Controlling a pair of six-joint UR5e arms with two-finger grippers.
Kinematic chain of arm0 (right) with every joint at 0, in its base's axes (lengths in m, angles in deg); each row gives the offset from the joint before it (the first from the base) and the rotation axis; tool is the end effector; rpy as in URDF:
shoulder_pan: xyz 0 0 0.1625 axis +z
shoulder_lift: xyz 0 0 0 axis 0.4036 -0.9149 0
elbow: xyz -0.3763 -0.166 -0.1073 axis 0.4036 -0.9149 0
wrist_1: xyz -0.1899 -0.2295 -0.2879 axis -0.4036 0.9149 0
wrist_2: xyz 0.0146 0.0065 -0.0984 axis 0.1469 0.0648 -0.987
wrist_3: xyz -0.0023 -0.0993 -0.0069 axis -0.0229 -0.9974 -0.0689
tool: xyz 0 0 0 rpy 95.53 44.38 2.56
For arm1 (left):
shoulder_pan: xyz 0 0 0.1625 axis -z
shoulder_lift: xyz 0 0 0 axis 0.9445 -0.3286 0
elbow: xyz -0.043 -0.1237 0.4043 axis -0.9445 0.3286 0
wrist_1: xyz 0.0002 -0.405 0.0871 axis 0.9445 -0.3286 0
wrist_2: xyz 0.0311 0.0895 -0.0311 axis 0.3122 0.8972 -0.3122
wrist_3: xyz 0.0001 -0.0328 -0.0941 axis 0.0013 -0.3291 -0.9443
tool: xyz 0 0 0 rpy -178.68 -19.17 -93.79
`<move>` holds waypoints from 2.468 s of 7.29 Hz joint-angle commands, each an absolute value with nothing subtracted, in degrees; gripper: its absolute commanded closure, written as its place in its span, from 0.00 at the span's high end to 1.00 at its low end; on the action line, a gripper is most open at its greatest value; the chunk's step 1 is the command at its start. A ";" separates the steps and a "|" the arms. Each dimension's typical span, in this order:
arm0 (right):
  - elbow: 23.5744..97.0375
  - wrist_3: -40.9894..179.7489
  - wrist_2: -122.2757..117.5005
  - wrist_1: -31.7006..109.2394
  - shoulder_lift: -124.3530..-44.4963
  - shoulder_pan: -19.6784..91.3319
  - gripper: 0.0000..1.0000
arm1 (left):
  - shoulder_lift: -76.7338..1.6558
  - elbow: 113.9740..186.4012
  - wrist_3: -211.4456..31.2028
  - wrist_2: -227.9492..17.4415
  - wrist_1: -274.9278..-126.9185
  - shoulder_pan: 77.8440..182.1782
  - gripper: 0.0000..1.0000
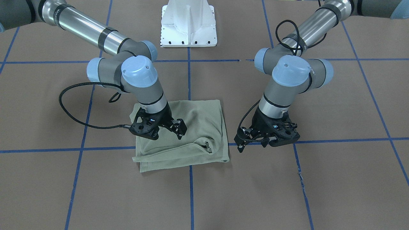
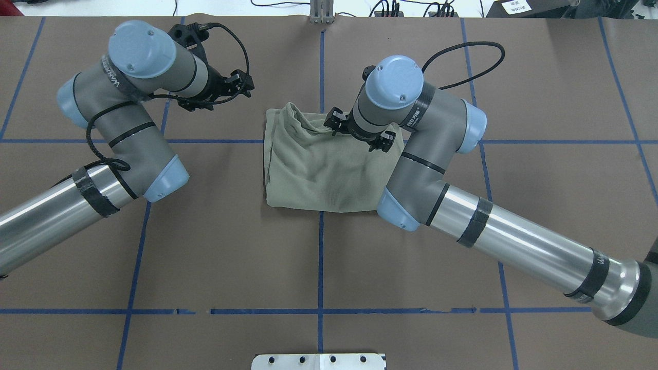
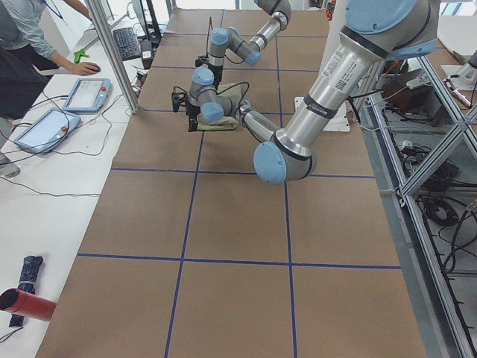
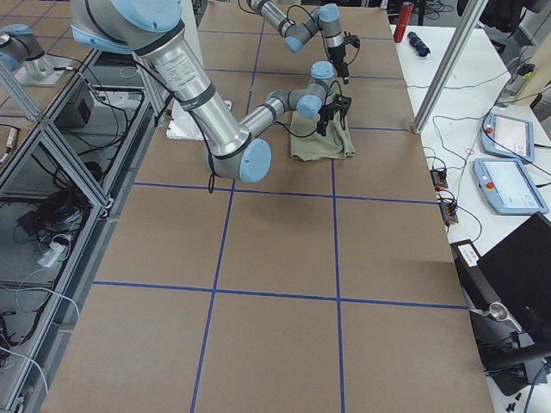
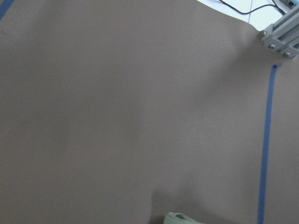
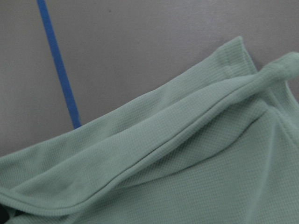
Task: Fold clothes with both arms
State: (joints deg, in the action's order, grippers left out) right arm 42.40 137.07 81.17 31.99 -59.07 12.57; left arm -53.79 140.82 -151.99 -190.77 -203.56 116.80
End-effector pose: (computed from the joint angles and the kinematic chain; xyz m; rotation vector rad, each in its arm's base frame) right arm -0.5645 -0.5460 0.2443 0.0635 -0.9200 0.3678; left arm 0.4335 -0.5984 0.2960 0.2476 0.9887 -0.3728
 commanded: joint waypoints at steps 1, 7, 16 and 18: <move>35.90 125.35 79.36 32.59 -54.10 10.92 1.00 | -50.73 143.15 -150.27 -190.86 -203.91 117.22 1.00; 14.81 117.04 74.27 25.28 -42.22 14.59 1.00 | -49.85 143.24 -150.36 -190.86 -204.53 117.57 1.00; 63.75 85.65 91.90 53.21 -77.93 32.23 1.00 | -24.93 159.33 -108.98 -202.46 -203.65 135.46 1.00; 73.00 73.59 96.46 56.76 -90.66 39.00 1.00 | -19.46 156.71 -87.89 -205.26 -203.56 144.60 1.00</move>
State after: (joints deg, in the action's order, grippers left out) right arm 67.22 81.14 93.32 54.43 -82.75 34.65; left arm -22.80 158.37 -100.62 -203.61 -203.60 139.17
